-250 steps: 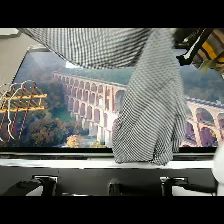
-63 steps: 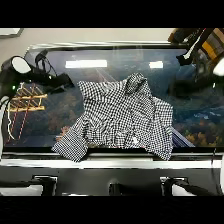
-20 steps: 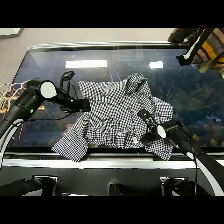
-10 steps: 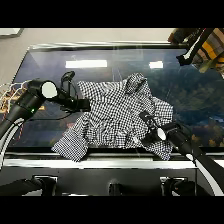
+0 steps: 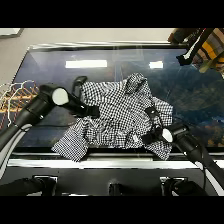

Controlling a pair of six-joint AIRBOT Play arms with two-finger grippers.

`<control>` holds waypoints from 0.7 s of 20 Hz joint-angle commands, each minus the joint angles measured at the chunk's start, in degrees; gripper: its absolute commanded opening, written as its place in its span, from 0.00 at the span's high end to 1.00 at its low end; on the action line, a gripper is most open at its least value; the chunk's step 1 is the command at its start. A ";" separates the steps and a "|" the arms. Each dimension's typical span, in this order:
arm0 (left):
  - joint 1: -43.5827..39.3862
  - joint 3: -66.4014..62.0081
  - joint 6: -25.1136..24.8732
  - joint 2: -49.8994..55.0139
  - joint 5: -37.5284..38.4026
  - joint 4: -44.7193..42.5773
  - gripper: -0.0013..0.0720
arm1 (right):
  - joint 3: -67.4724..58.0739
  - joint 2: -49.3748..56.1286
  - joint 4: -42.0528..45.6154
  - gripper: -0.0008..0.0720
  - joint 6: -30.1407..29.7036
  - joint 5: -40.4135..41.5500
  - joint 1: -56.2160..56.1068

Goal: Fold the clothes and pants, and hang the long-sleeved shirts on hangers.

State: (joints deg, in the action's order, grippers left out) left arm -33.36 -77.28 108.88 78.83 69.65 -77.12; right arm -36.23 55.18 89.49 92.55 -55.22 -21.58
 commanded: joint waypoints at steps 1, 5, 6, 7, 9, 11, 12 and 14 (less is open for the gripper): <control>-7.74 0.02 4.17 1.42 -1.77 -1.81 0.16 | -0.55 -3.54 -3.56 0.94 6.27 -2.25 -0.02; -14.82 0.00 5.55 6.12 -1.81 -1.86 0.16 | -0.59 -3.63 -7.89 0.94 7.80 -5.57 -0.04; -16.06 0.00 6.71 7.32 -1.81 -1.84 0.16 | -0.59 -3.63 -8.44 0.94 7.85 -5.60 -0.02; -17.18 -0.02 7.85 8.50 -1.81 -1.84 0.16 | -0.59 -3.63 -8.52 0.94 8.44 -5.55 -0.04; -18.71 -0.09 8.79 10.34 -2.86 -1.81 0.16 | -0.59 -3.63 -8.57 0.94 8.87 -5.57 -0.04; -19.69 -0.35 9.09 11.78 -3.28 -1.77 0.16 | -0.59 -3.63 -9.09 0.94 8.87 -5.51 -0.02; -20.11 -0.33 9.64 12.24 -3.15 -1.77 0.16 | -0.59 -3.63 -9.42 0.94 8.87 -5.51 -0.02; -20.94 -0.33 9.68 12.81 -3.26 -1.51 0.16 | -0.59 -3.63 -9.84 0.94 8.90 -5.53 -0.02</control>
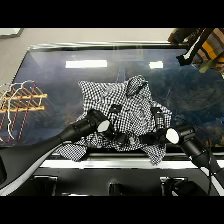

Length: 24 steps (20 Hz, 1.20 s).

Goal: Fold the clothes and pants, and hang the long-sleeved shirts on hangers.

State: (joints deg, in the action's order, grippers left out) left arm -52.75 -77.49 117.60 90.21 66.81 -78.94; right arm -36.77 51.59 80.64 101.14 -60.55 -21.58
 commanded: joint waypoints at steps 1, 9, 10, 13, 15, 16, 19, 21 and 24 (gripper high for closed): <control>-1.95 -0.11 1.01 1.66 -0.55 0.28 0.16 | -0.04 -0.04 -1.11 0.94 0.28 -0.17 -0.04; -2.32 -0.09 5.88 7.13 -2.78 0.81 0.69 | -0.87 -0.07 -3.58 0.94 2.91 -3.32 -0.02; -2.25 -0.09 5.86 7.39 -2.80 1.29 0.94 | -1.57 -0.04 -3.30 0.94 3.87 -4.74 -0.02; -0.94 -0.11 5.84 6.29 -1.60 3.63 0.94 | -4.92 -0.04 -0.55 0.94 6.29 -9.22 -0.02; 0.07 -0.11 5.86 3.89 0.74 5.01 0.94 | -9.81 -0.04 6.99 0.94 10.93 -13.73 -0.02; 0.24 -0.07 5.95 2.03 1.44 5.55 0.95 | -13.00 0.00 11.67 0.94 13.33 -16.44 -0.02; -1.64 -0.07 10.47 -2.71 1.01 7.26 0.94 | -24.11 0.96 23.15 0.94 14.58 -20.79 -0.02; -4.15 -0.11 11.80 -4.39 -3.41 10.62 0.94 | -31.47 3.93 23.54 0.94 11.67 -20.83 -0.02; -7.76 -0.72 13.07 -4.59 -9.11 18.84 0.94 | -43.21 11.34 23.37 0.94 5.97 -23.23 -0.02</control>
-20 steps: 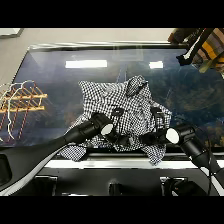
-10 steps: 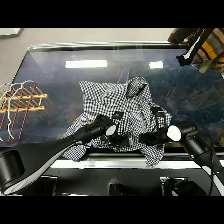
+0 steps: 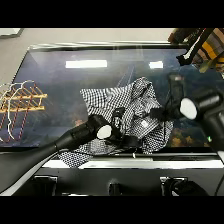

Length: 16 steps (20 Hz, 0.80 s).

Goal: Fold the clothes and pants, and hang the long-sleeved shirts on hangers.

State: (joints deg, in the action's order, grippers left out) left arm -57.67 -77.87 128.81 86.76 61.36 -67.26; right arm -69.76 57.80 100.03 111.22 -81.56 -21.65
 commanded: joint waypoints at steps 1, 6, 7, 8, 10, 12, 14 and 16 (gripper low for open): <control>-3.78 -1.09 2.43 -1.14 -4.50 8.26 0.94 | -15.04 7.89 3.76 0.94 -6.21 -3.80 0.04; -6.34 -8.07 4.35 -1.20 -5.27 8.15 0.94 | -37.20 15.41 1.81 0.94 -10.58 -8.68 0.02; -6.34 -9.07 4.50 -1.18 -5.51 8.15 0.94 | -39.41 15.67 1.57 0.94 -10.99 -9.84 0.04; -6.34 -9.40 4.98 -1.16 -5.62 8.15 0.94 | -40.06 15.61 1.57 0.94 -11.19 -11.28 0.04; -6.34 -9.38 5.20 -0.52 -5.53 7.87 0.94 | -39.82 16.26 1.57 0.94 -12.41 -14.93 0.04; -6.32 -9.38 5.18 1.11 -5.66 7.80 0.94 | -37.59 17.00 1.64 0.94 -13.68 -14.93 0.04; -6.32 -9.40 5.11 3.43 -6.86 7.85 0.94 | -32.06 17.00 1.81 0.94 -14.47 -12.35 0.04; -6.14 -9.40 4.70 5.97 -8.52 7.93 0.94 | -25.14 17.00 1.99 0.94 -14.25 -8.72 0.04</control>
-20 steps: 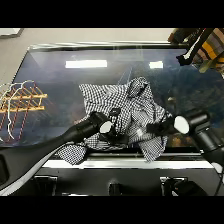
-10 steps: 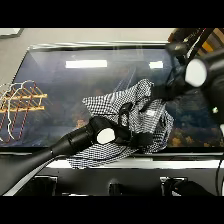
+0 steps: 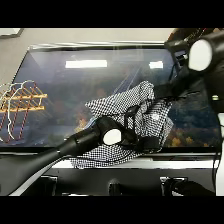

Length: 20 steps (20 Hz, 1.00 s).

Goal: Fold the clothes and pants, and hang the long-sleeved shirts on hangers.

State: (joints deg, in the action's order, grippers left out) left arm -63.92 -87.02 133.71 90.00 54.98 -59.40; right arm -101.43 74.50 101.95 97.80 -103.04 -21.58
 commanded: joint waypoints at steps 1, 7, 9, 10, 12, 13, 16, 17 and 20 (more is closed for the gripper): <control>0.39 -0.24 -0.17 4.02 -2.49 0.09 0.94 | 9.92 0.31 0.07 0.94 -0.04 15.41 -0.02; 4.04 -0.24 -0.44 9.22 -2.51 0.11 0.94 | 27.54 0.33 1.40 0.94 6.10 30.67 -0.02; 5.25 -0.24 -2.14 9.79 -2.54 0.57 0.94 | 30.38 0.33 1.14 0.94 9.09 32.72 -0.02; 5.73 -0.24 -3.26 10.10 -2.51 0.98 0.94 | 31.17 0.33 0.72 0.94 10.10 33.48 -0.02; 6.49 -0.24 -3.39 10.69 -2.05 1.03 0.85 | 31.56 0.33 0.68 0.73 11.69 34.12 -0.02; 6.93 -0.24 -3.48 10.78 -1.77 0.98 0.60 | 31.54 0.26 0.70 0.61 11.78 33.97 -0.02; 10.19 -0.33 -8.09 9.92 0.79 0.92 0.26 | 29.79 -1.16 1.22 0.32 11.26 29.33 0.02; 12.11 -0.33 -10.64 9.25 2.56 0.87 0.25 | 28.41 -2.58 1.62 0.32 10.84 27.52 0.02; 18.64 -0.31 -18.82 5.81 7.85 -4.37 0.25 | 24.96 -8.87 5.20 0.31 9.42 21.33 0.04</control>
State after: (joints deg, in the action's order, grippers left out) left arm -50.22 -87.29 122.61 98.08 58.13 -59.79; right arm -74.08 70.00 104.29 108.12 -75.88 -21.54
